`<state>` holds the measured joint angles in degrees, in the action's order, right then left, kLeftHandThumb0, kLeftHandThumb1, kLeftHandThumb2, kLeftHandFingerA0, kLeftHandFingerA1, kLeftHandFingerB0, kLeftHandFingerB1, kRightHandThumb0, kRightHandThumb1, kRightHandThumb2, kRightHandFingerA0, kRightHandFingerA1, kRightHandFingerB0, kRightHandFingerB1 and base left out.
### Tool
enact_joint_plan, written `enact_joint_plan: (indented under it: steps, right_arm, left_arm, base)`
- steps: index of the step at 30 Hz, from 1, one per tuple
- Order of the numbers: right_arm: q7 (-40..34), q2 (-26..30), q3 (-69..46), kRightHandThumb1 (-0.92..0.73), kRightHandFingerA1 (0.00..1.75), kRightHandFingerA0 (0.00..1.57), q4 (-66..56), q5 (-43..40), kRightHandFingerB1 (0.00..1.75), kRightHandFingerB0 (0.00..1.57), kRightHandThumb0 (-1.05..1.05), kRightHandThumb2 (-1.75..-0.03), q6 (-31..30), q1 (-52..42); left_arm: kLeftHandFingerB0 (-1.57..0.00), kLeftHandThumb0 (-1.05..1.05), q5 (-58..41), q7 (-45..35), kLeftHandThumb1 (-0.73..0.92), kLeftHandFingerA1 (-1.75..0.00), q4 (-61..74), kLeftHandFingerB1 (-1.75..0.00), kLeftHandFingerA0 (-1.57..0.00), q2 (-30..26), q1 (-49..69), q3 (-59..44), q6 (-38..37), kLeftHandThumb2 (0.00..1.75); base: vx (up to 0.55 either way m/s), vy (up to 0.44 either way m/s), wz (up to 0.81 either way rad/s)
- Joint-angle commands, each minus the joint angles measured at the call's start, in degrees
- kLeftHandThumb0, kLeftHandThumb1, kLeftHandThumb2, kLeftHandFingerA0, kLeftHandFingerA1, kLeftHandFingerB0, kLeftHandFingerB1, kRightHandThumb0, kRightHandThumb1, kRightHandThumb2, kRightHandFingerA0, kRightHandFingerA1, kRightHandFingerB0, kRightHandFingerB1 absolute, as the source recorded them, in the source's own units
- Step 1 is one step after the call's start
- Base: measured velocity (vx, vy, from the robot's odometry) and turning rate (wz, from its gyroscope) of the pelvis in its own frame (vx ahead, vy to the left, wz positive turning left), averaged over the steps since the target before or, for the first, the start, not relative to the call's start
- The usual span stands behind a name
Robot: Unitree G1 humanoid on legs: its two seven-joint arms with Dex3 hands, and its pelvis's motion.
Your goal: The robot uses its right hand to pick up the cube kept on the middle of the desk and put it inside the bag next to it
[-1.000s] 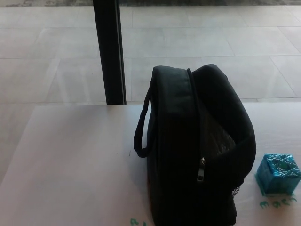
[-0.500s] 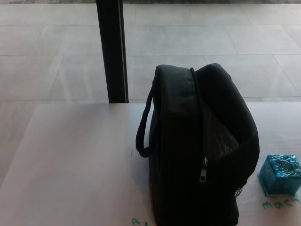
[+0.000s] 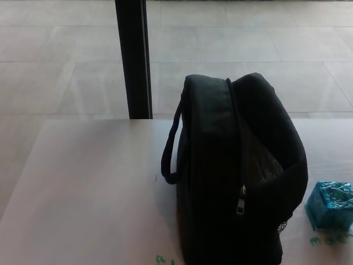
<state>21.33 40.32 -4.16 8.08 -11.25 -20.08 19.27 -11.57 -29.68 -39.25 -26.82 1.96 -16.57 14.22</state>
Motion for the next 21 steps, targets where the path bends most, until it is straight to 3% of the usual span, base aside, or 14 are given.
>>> enact_joint_plan:
  steps: [1,2,3,4,5,6,9,10,11,12,15,16,17,21]
  right_arm:
    - [3.12,1.8,4.16,-0.48,0.07,0.0,0.25,5.33,0.0,0.0,-0.85,-0.85,0.24,-0.11]
    - [2.84,1.64,5.06,-0.48,0.09,0.0,0.72,6.35,0.0,0.0,-0.84,-0.84,1.04,0.23]
    - [2.83,1.36,5.77,-0.47,0.11,0.0,1.04,6.81,0.02,0.0,-0.83,-0.85,0.66,0.82]
    - [3.21,1.14,7.6,-0.42,0.0,0.0,2.06,8.18,0.02,0.0,-0.79,-0.73,0.96,1.94]
    - [3.04,1.13,8.78,-0.44,0.01,0.0,2.52,9.5,0.0,0.0,-0.83,-0.75,1.86,2.18]
    - [2.98,0.96,9.8,-0.42,0.0,0.0,3.06,10.38,0.03,0.0,-0.8,-0.73,1.92,2.76]
    - [2.95,0.6,10.78,-0.48,0.13,0.0,4.01,11.17,0.0,0.0,-0.86,-0.86,1.99,3.64]
    - [2.8,0.2,12.33,-0.49,0.14,0.0,4.75,12.63,0.0,0.0,-0.86,-0.85,2.85,4.36]
    - [2.8,0.19,12.4,-0.49,0.14,0.0,4.91,12.69,0.0,0.0,-0.86,-0.85,2.94,4.46]
    - [2.99,0.38,13.56,-0.5,0.13,0.0,5.28,13.9,0.0,0.0,-0.88,-0.86,2.91,5.03]
    - [2.53,-0.03,15.53,-0.43,0.0,0.0,6.23,15.96,0.0,0.0,-0.81,-0.73,2.7,6.12]
    - [2.42,-0.63,16.36,-0.45,0.01,0.0,7.18,16.63,0.0,0.0,-0.83,-0.77,2.39,7.43]
    - [2.42,-1.06,16.6,-0.46,0.01,0.0,7.91,16.75,0.0,0.0,-0.84,-0.78,2.58,7.99]
    - [2.89,-1.69,17.44,-0.47,0.0,0.0,9.41,18.22,0.01,0.0,-0.84,-0.78,3.03,9.97]
  left_arm:
    - [-0.17,-0.76,-0.69,0.06,0.51,-0.56,0.54,-0.47,-0.21,-0.79,0.73,-0.54,1.93,0.82]
    - [-0.2,-0.73,-0.64,-0.09,0.66,-0.52,0.53,-0.39,-0.25,-0.8,0.82,-0.46,1.83,0.59]
    - [-0.19,-0.77,0.38,-0.41,0.54,-0.55,-0.19,-0.47,-0.22,-1.15,0.81,0.36,0.04,0.84]
    - [-0.19,-0.76,0.01,-0.29,0.53,-0.55,-0.15,-0.48,-0.22,-1.0,0.81,0.05,0.3,0.82]
    - [-0.22,-0.74,-0.08,-0.1,0.66,-0.53,-0.11,-0.4,-0.28,-1.01,0.95,-0.07,0.38,0.6]
    - [-0.19,-0.76,-0.42,-0.19,0.52,-0.56,0.16,-0.48,-0.22,-0.97,1.04,-0.27,0.94,0.82]
    - [-0.19,-0.76,-0.49,-0.13,0.52,-0.56,-0.08,-0.47,-0.22,-0.99,0.59,-0.26,1.41,0.82]
    - [-0.2,-0.73,0.11,-0.24,0.68,-0.53,-0.34,-0.4,-0.27,-1.19,0.53,0.16,0.21,0.6]
    - [-0.2,-0.73,0.11,-0.24,0.68,-0.53,-0.36,-0.4,-0.27,-1.2,0.52,0.17,0.2,0.6]
    - [-0.17,-0.76,0.03,-0.43,0.53,-0.55,-0.61,-0.47,-0.22,-1.24,0.49,0.15,0.13,0.83]
    - [-0.18,-0.78,0.99,-0.32,0.52,-0.56,-1.45,-0.47,-0.24,-1.48,0.51,0.98,-0.85,0.85]
    - [-0.21,-0.76,0.42,-0.42,0.65,-0.53,-1.67,-0.39,-0.29,-1.36,0.39,0.6,-0.47,0.59]
    - [-0.17,-0.77,0.22,-0.51,0.51,-0.56,-1.71,-0.47,-0.23,-1.37,0.23,0.53,-0.12,0.83]
    - [-0.18,-0.79,0.76,-0.44,0.51,-0.57,-1.6,-0.48,-0.24,-1.58,0.06,1.07,-0.52,0.85]
  base:
    - [0.0,0.0,0.0]
    - [0.0,0.0,0.0]
    - [0.0,0.0,0.0]
    - [0.0,0.0,0.0]
    - [0.0,0.0,0.0]
    - [0.0,0.0,0.0]
    - [0.0,0.0,0.0]
    - [0.0,0.0,0.0]
    - [0.0,0.0,0.0]
    - [0.0,0.0,0.0]
    - [0.0,0.0,0.0]
    - [0.0,0.0,0.0]
    - [0.0,0.0,0.0]
    - [0.0,0.0,0.0]
